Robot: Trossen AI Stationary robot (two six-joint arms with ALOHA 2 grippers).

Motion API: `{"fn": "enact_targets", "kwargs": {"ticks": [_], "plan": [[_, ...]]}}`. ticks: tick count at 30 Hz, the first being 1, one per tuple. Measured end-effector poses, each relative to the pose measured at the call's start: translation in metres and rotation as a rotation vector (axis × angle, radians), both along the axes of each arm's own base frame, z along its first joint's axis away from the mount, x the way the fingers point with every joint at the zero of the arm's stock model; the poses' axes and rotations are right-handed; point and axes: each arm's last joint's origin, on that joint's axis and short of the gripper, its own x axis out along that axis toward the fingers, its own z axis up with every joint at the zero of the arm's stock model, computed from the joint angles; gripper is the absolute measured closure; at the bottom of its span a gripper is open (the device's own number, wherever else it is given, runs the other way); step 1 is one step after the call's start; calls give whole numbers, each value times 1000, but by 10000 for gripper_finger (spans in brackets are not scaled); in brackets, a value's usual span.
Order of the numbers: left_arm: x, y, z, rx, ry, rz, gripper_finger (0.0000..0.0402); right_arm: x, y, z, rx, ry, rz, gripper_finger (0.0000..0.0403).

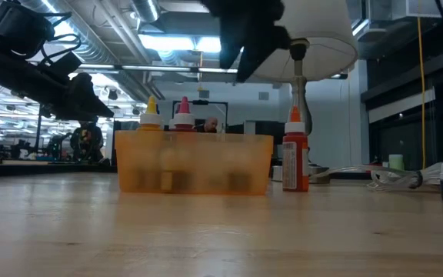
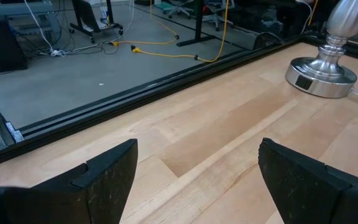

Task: Pick & Place food coloring
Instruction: Put the small red food coloring bottle into the orange bin

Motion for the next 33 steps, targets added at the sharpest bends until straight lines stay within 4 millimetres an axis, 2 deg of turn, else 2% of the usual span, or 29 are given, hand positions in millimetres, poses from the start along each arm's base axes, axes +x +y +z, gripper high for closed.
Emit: {"fn": "enact_targets", "kwargs": {"ticks": [5, 10, 15, 23, 33], "plan": [[0, 0, 0, 0, 0, 0, 78, -29, 4, 7, 51, -74, -74, 150], [0, 0, 0, 0, 0, 0, 78, -70, 4, 3, 105, -64, -200, 142], [0, 0, 0, 0, 0, -1, 79, -108, 2, -13, 163, -5, -347, 141], [0, 0, 0, 0, 0, -1, 78, -154, 1, -43, 226, 99, -530, 141], [0, 0, 0, -1, 0, -1, 79, -185, 7, -85, 228, 186, -620, 142]]}}
